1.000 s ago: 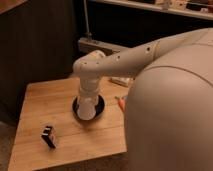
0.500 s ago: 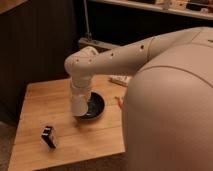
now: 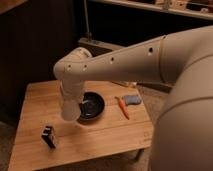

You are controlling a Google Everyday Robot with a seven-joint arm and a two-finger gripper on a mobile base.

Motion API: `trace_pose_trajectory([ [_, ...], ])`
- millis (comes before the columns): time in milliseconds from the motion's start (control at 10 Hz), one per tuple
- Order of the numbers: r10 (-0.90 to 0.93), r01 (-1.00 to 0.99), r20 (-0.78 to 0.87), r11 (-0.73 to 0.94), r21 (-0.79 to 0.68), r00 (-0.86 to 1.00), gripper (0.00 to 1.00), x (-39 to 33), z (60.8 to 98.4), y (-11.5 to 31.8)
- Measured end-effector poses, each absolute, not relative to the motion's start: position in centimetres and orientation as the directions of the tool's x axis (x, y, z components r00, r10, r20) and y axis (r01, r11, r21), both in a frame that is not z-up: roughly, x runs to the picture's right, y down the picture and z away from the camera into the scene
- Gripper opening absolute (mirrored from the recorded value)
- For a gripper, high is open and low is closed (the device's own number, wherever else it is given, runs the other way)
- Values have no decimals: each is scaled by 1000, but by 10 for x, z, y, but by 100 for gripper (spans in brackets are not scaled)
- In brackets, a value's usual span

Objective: Place the ceramic cup over the eraser

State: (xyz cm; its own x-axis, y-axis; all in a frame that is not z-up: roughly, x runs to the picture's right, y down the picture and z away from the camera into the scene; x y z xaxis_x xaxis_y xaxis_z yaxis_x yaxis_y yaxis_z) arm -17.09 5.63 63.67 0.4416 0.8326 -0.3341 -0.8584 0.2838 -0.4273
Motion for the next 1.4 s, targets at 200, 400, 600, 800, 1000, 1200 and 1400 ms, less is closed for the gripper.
trace_pose_trajectory([
  [200, 810, -813, -286, 351, -464, 512, 0, -189, 616, 60],
  [400, 785, -771, -248, 403, -493, 568, 0, -204, 600, 61],
  [600, 757, -733, -221, 446, -514, 615, 0, -223, 581, 69],
  [800, 739, -716, -210, 474, -512, 640, 0, -225, 574, 68],
  [1000, 724, -704, -211, 488, -516, 657, 0, -231, 569, 77],
  [1200, 724, -701, -207, 490, -518, 658, 0, -231, 569, 81],
  [1400, 726, -688, -192, 482, -542, 660, 0, -233, 569, 88],
])
